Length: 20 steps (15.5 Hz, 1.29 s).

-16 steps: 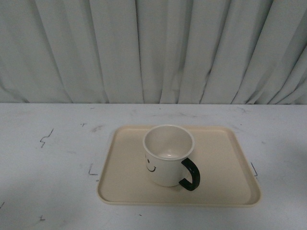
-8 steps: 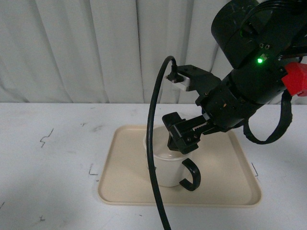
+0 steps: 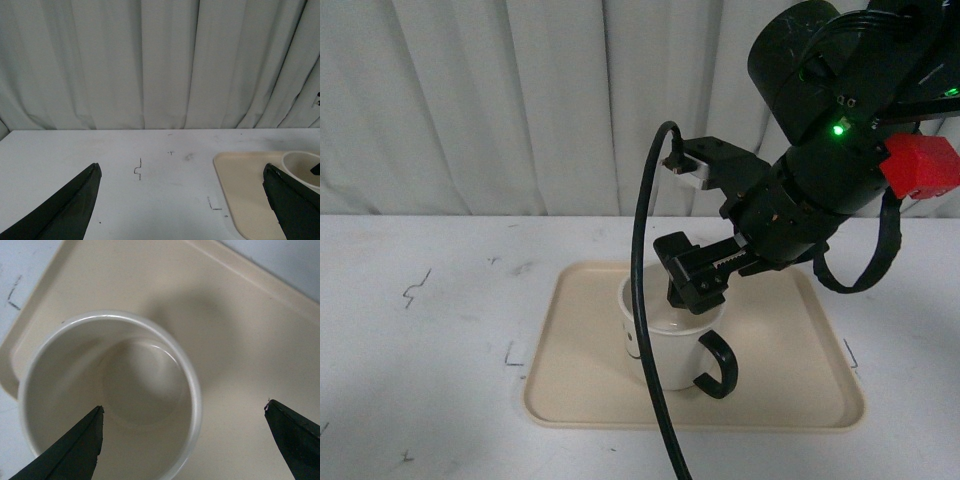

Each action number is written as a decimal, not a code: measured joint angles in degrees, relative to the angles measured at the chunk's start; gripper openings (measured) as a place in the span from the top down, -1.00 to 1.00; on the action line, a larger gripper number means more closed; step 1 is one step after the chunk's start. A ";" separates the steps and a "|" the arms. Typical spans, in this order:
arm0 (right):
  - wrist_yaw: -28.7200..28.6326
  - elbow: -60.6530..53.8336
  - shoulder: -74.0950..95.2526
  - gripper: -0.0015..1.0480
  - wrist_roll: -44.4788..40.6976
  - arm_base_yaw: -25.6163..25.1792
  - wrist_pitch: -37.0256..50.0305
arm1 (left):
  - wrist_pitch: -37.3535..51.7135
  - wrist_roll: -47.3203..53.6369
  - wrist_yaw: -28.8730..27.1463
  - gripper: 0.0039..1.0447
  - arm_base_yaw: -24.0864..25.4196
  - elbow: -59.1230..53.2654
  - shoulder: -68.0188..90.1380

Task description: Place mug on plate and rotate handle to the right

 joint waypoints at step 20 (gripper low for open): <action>2.05 10.03 1.75 0.94 -22.93 -2.71 -17.92 | 0.02 0.00 -0.02 -0.88 0.00 0.00 0.00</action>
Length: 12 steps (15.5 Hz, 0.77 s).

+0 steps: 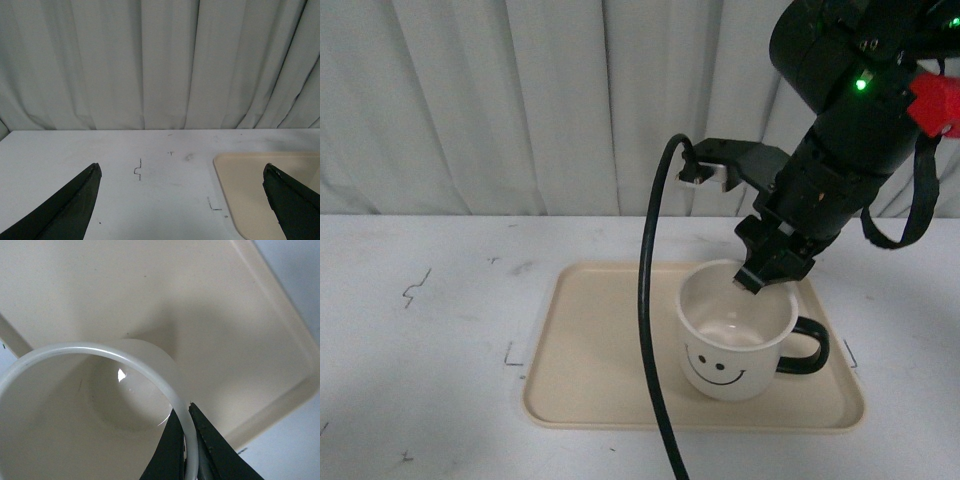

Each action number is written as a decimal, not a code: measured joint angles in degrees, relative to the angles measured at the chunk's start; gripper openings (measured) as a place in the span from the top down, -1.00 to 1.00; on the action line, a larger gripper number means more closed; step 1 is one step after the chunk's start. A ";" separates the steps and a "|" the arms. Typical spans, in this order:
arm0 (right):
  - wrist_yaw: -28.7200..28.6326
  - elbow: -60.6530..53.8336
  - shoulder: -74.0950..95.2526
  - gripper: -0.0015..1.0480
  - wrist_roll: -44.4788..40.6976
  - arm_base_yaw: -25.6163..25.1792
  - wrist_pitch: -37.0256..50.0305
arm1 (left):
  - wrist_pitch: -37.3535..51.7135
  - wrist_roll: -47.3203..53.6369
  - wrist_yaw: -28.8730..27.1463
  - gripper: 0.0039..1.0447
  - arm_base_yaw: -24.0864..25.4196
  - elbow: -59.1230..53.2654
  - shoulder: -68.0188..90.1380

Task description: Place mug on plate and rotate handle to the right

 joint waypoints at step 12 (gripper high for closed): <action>-1.75 14.86 10.27 0.91 -19.30 -0.96 -9.20 | 0.00 -0.02 0.00 -0.88 0.00 0.00 0.00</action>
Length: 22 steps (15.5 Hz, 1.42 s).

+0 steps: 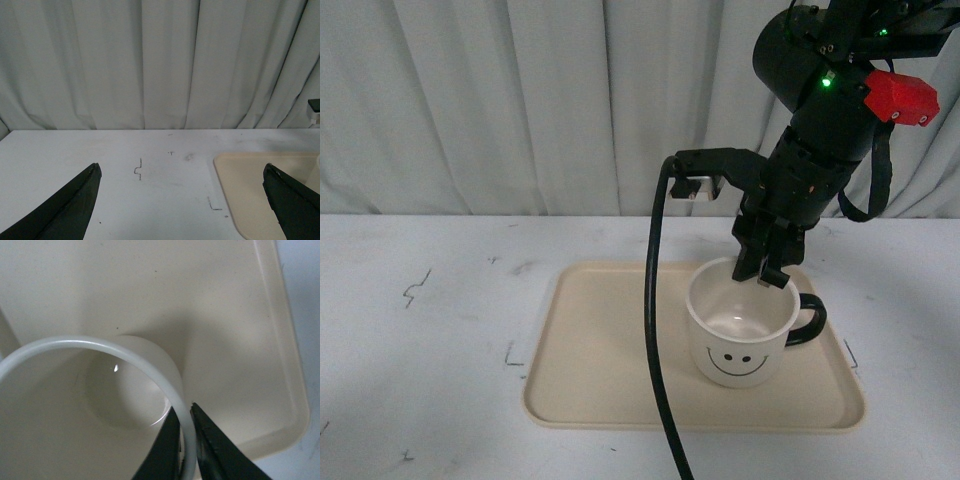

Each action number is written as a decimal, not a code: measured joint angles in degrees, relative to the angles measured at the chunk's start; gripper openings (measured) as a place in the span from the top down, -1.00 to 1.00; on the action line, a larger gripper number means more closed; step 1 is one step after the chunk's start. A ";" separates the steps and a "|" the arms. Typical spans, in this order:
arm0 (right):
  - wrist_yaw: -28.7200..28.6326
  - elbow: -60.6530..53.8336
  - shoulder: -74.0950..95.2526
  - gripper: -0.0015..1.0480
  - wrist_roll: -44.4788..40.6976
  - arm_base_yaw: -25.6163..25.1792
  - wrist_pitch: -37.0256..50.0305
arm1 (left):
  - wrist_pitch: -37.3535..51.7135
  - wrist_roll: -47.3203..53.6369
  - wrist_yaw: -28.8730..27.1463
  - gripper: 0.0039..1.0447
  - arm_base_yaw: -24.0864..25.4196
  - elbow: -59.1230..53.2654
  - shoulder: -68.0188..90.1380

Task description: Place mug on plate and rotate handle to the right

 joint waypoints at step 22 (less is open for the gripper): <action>18.82 -89.24 -53.77 0.96 52.94 -11.17 111.47 | 0.00 0.00 -0.02 -0.88 0.04 0.00 0.00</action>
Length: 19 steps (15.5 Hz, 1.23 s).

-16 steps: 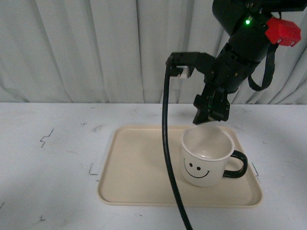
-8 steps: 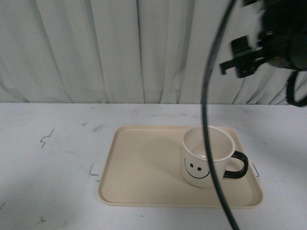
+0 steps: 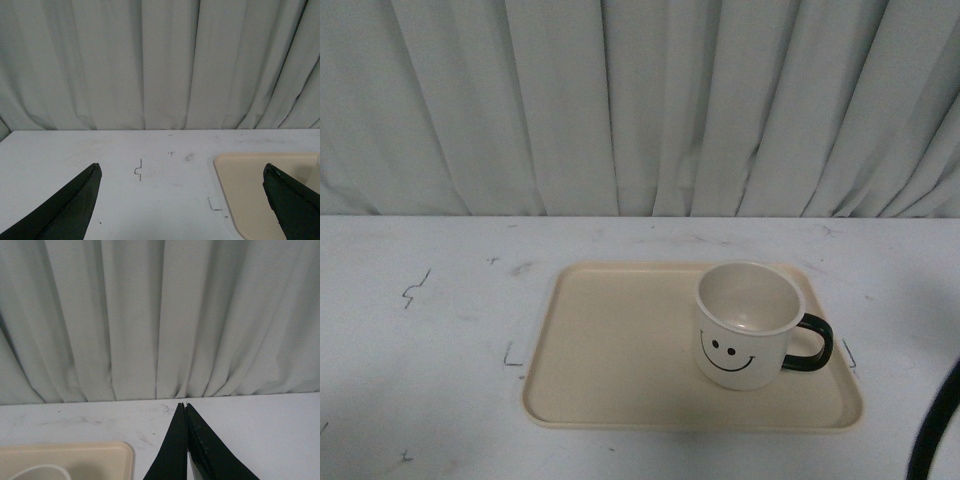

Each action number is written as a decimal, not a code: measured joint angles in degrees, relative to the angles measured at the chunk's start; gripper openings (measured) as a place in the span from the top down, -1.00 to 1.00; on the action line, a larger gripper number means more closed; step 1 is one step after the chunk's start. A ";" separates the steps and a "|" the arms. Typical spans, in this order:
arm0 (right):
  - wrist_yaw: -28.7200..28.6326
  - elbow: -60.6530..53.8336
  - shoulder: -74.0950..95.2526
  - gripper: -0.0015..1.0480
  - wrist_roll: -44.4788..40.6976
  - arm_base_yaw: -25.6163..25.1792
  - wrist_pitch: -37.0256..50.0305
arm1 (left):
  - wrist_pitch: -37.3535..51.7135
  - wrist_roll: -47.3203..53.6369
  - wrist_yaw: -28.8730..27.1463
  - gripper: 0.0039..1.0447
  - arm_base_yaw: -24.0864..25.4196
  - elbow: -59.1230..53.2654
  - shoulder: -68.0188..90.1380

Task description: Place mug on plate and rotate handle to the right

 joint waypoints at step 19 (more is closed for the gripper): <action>-6.40 -18.78 -35.60 0.96 0.07 -5.70 -17.88 | 0.00 0.00 0.02 -0.88 0.00 0.00 0.00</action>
